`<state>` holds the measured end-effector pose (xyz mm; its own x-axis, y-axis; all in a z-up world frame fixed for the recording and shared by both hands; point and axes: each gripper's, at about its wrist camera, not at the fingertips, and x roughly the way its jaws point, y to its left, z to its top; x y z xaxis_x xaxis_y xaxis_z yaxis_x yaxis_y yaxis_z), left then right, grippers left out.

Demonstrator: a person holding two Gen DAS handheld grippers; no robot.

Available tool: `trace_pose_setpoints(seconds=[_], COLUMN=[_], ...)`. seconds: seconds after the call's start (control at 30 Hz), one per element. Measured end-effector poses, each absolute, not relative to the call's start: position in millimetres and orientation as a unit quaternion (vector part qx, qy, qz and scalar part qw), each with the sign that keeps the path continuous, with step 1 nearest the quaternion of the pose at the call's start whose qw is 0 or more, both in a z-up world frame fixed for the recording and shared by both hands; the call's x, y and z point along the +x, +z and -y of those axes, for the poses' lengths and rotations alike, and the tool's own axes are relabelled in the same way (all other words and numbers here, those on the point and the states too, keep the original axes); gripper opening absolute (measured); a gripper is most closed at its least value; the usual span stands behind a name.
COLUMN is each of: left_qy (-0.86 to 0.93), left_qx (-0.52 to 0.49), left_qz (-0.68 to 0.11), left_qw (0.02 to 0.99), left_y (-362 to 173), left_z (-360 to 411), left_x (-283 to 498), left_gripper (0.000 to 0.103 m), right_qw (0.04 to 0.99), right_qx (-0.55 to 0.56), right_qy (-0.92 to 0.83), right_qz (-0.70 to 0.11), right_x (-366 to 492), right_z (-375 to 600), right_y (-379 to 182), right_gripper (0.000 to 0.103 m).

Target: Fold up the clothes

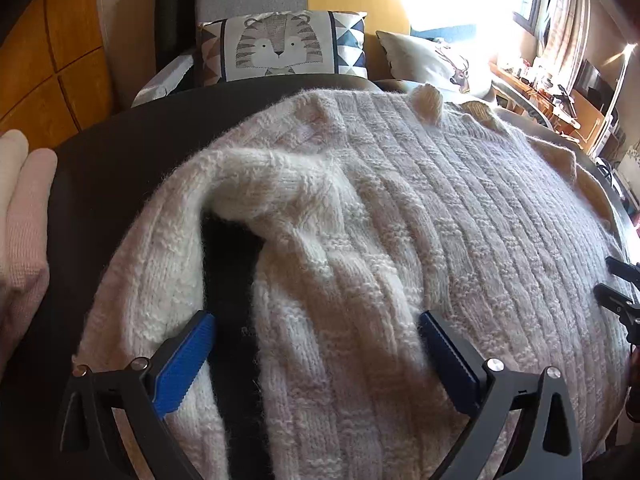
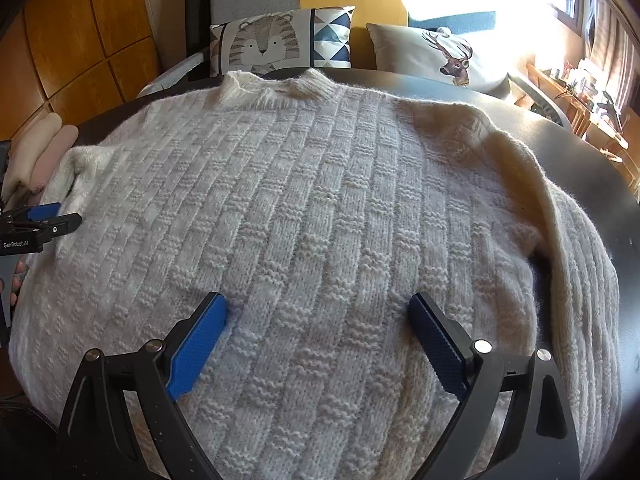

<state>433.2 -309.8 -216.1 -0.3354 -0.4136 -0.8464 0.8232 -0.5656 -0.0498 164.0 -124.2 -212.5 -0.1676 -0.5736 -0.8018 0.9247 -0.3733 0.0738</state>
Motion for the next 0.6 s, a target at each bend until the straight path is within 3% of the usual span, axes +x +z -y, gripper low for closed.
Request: trace_pose_setpoints(seconds=[0.27,0.6], left_qy=[-0.807,-0.796], left_qx=[0.400,0.434], left_qz=[-0.202,-0.197], left_qw=[0.385,0.375], left_y=[-181,-201], left_z=[307,331], left_x=[383,316], left_gripper=[0.102,0.102], right_qw=[0.499,0.472], right_qx=[0.398,0.395], right_qy=[-0.738,-0.769], right_qz=[-0.217,-0.175], right_x=[154,102], right_z=[136,154], right_y=[-214,-193], right_gripper=[0.094,0.094])
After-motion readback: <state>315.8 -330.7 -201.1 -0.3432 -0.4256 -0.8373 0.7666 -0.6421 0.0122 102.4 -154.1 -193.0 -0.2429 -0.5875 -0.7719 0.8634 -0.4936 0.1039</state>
